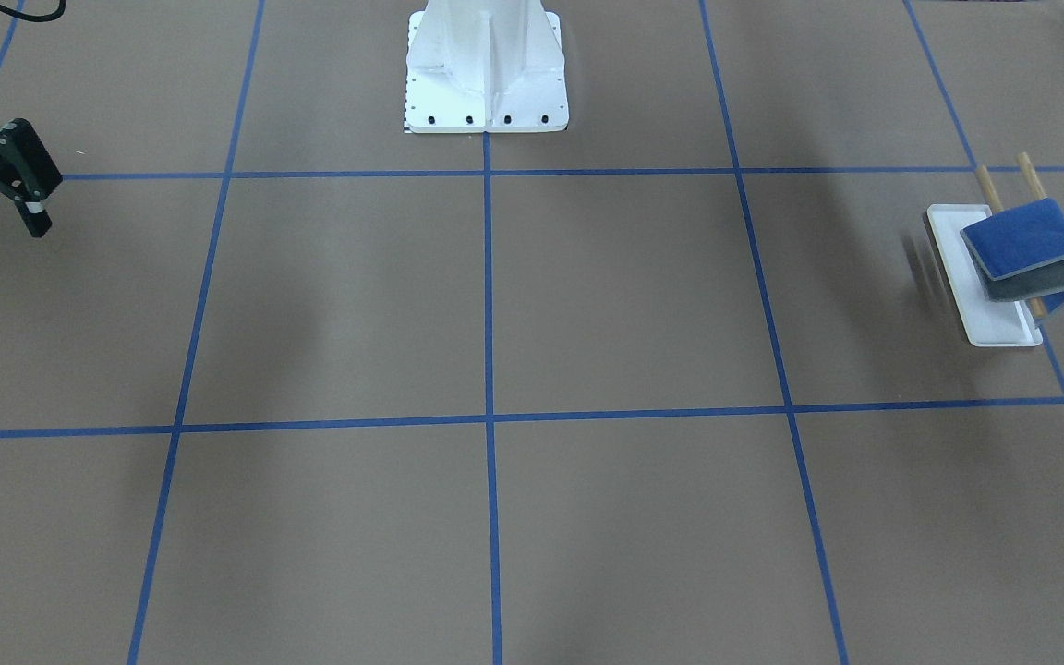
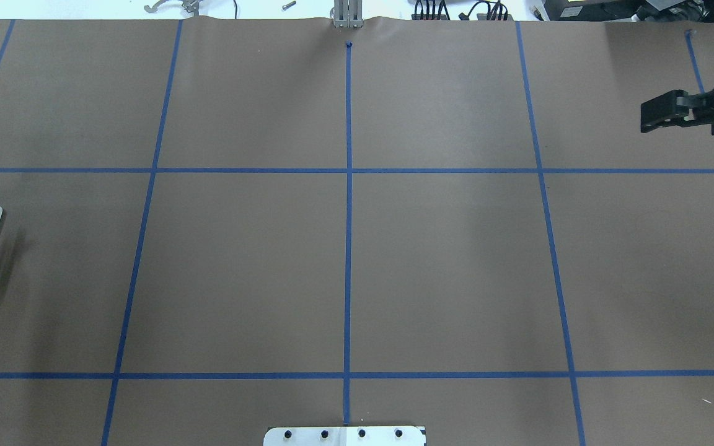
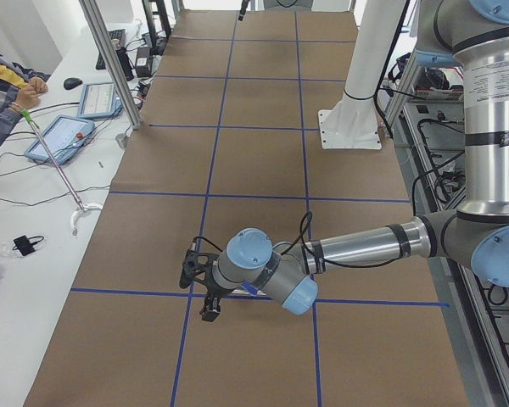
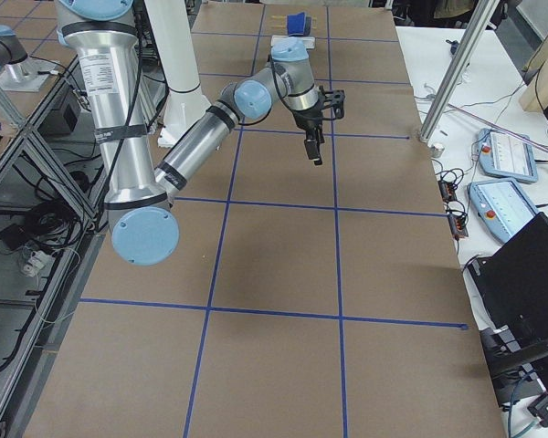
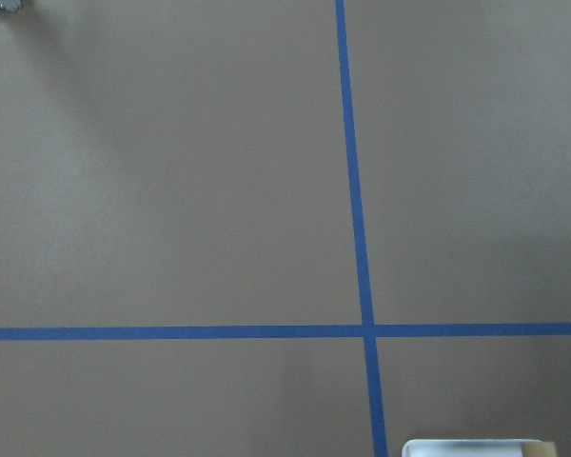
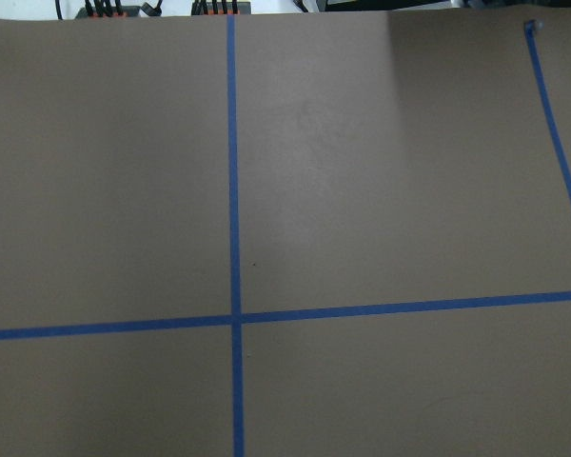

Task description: Hang towel on rack

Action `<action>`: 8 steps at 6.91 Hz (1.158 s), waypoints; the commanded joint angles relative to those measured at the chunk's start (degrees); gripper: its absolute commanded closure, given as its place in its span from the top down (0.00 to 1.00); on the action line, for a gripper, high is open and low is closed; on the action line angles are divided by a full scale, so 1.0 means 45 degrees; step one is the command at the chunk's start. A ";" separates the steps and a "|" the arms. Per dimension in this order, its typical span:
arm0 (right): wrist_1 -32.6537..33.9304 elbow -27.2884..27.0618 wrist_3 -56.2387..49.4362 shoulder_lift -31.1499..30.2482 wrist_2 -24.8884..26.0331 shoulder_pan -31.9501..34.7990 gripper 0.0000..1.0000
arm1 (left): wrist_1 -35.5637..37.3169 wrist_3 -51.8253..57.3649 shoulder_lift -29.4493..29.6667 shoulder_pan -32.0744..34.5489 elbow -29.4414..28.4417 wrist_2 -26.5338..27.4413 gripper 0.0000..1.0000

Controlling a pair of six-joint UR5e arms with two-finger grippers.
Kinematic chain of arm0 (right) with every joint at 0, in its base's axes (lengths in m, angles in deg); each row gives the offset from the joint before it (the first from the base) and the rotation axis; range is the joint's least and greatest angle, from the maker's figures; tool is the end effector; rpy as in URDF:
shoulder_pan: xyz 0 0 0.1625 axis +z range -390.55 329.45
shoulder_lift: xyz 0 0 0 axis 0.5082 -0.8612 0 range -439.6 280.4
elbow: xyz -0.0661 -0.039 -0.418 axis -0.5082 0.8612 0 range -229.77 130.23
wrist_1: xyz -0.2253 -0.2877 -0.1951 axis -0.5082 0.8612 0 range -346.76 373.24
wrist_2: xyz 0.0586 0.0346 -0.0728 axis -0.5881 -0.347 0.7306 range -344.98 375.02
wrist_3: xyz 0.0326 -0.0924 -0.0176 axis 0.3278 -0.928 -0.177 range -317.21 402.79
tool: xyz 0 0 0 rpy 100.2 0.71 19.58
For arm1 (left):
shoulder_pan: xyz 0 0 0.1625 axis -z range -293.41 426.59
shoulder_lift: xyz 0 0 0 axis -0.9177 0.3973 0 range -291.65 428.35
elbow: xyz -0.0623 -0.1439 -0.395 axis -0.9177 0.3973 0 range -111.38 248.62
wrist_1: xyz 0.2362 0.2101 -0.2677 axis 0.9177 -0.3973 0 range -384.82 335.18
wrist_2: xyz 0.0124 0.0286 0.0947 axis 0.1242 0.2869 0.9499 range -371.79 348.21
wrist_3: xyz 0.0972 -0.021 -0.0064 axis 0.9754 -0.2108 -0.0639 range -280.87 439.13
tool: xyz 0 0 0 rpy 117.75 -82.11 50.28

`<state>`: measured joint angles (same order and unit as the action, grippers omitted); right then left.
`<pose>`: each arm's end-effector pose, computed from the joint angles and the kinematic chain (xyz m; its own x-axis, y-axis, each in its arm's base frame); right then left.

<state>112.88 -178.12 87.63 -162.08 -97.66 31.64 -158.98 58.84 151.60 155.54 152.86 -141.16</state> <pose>-0.1323 -0.4541 0.3175 0.7686 0.0548 0.6373 -0.2336 0.9516 0.1998 -0.0617 -0.4595 0.6827 0.7247 0.0303 -0.6884 0.2513 0.9186 0.3050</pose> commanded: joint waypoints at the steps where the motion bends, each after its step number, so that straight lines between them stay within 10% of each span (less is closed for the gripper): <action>1: -0.0033 0.1423 -0.4163 -0.0867 -0.1825 0.2011 1.00 | 0.2323 0.1954 0.0599 0.0251 0.0009 -0.0273 0.98; 5: -0.0091 0.5997 -1.3426 -0.1276 -0.3729 0.5124 1.00 | 0.4424 0.4213 0.0487 0.0839 -0.0030 -0.1054 0.98; 8: -0.0092 0.6275 -1.3578 -0.1923 -0.4119 0.5166 1.00 | 0.4480 0.4622 0.0054 0.0820 0.0048 -0.1054 0.98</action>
<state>112.47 -150.63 26.88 -169.96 -115.62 54.78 -139.22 78.36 152.37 159.23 153.03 -145.87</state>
